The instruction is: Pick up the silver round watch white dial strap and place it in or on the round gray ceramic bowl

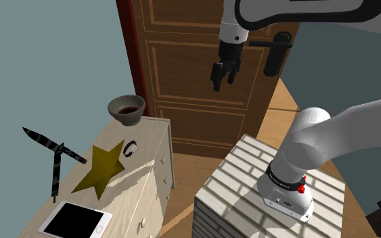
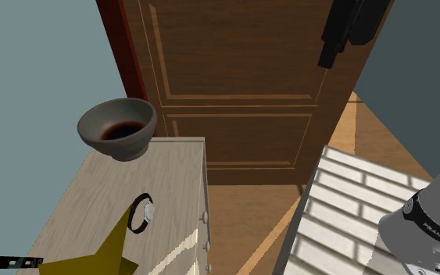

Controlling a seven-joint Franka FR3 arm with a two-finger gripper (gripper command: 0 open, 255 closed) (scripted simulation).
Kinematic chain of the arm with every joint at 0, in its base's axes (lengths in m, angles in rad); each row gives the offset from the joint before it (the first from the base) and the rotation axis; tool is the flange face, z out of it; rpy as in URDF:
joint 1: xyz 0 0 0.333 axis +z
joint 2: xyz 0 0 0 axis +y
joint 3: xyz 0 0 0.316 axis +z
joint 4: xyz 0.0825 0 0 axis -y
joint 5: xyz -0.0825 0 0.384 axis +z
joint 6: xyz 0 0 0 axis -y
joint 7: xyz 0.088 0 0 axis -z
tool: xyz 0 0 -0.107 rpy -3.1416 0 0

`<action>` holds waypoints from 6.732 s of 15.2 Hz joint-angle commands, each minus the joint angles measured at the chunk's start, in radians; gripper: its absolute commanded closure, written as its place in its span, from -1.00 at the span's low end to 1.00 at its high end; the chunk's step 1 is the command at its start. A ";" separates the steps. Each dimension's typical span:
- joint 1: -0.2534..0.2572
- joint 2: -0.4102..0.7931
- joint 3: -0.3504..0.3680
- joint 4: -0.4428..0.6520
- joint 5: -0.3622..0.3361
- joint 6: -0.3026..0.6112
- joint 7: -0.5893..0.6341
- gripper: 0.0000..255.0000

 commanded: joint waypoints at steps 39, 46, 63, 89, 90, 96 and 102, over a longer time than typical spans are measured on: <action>0.083 1.066 0.442 0.472 -0.165 0.608 1.068 -1.00; 0.084 1.071 0.441 0.470 -0.168 0.614 1.070 -1.00; 0.076 1.028 0.451 0.500 -0.142 0.545 1.054 1.00; 0.065 0.924 0.466 0.730 -0.082 0.222 1.018 1.00; 0.065 0.924 0.466 0.739 -0.082 0.213 1.018 1.00; 0.026 1.055 0.422 0.926 -0.124 0.147 0.930 1.00; 0.007 1.230 0.383 1.197 -0.169 0.045 0.848 1.00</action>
